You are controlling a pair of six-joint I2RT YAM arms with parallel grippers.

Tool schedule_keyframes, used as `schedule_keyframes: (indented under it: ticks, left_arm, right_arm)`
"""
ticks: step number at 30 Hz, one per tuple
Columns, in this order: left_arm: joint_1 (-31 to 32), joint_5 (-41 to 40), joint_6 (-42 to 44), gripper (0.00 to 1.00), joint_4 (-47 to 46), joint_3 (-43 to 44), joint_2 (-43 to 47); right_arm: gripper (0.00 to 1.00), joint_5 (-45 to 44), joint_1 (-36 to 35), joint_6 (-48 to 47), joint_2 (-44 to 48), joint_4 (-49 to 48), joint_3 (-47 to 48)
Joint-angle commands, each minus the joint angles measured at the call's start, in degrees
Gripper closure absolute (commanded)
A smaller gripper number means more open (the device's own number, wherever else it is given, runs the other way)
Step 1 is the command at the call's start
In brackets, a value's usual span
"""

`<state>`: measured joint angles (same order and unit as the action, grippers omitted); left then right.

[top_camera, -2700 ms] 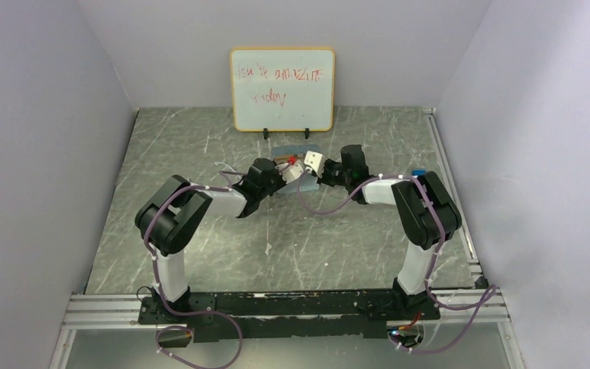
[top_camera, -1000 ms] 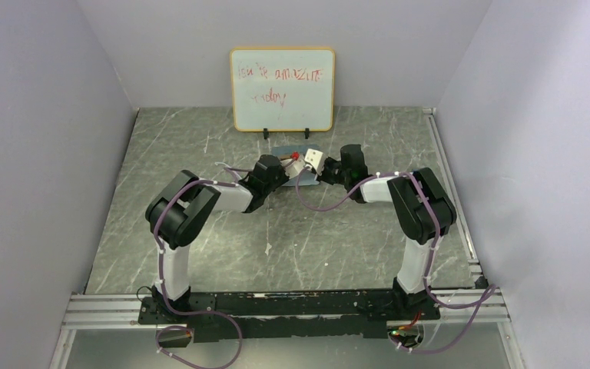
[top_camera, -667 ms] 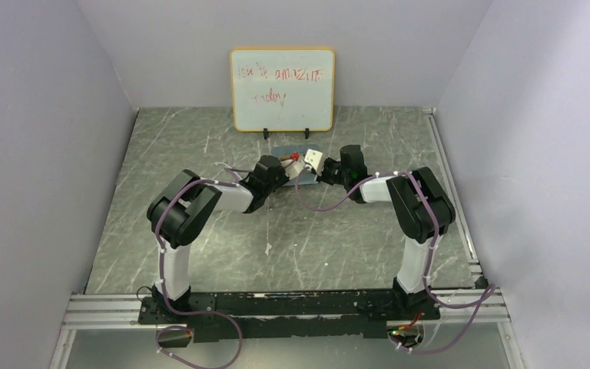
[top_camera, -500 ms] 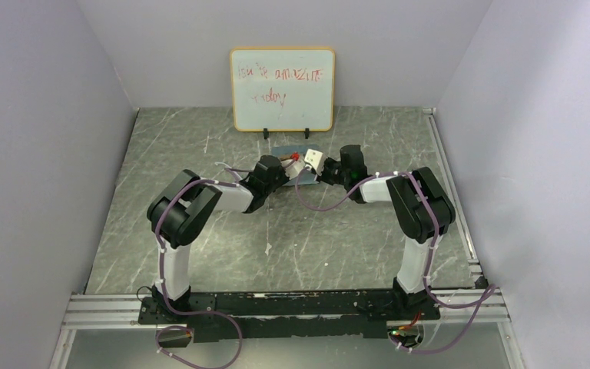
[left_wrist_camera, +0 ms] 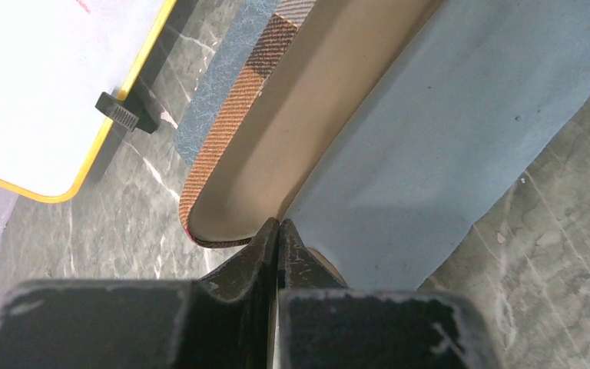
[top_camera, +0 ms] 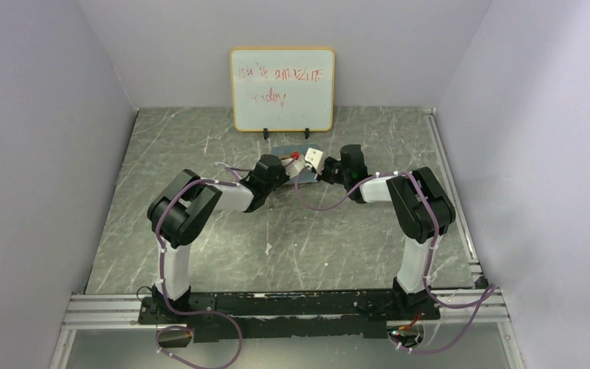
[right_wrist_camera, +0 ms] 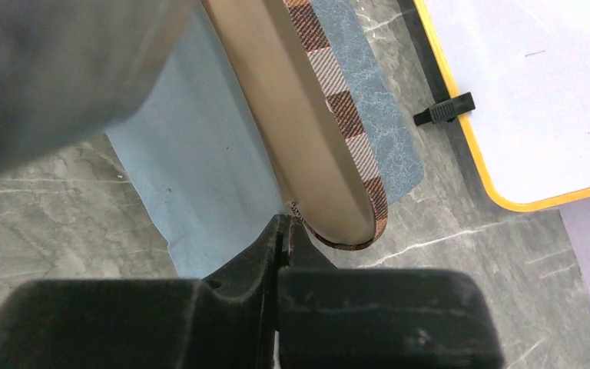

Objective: Organize the sunglasses
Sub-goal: Place the glasses cleaning cloth in the sunglasses case.

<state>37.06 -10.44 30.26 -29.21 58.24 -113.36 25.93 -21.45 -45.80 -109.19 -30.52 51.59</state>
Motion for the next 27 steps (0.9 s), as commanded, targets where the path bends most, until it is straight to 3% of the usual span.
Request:
schedule_keyframes:
  ticks: [1,10,17,27]
  left_arm:
    - [0.12,-1.45,-1.26,0.95,-2.32,2.16,-0.37]
    - [0.14,-2.22,-1.26,0.95,-2.96,2.04,-0.87]
    - [0.14,-2.54,-1.26,0.89,-2.94,1.98,-0.55]
    - [0.15,-3.21,-1.42,0.85,-3.67,1.38,0.22]
  right_arm:
    - [1.00,-0.06,-0.15,0.44,-0.71,-1.24,1.38]
    - [1.00,-0.03,-0.11,0.45,-0.94,-1.27,1.06]
    - [0.94,-0.03,-0.08,0.58,-0.61,-1.71,0.71]
    - [0.78,-0.24,-0.13,0.99,0.08,-2.95,-0.08]
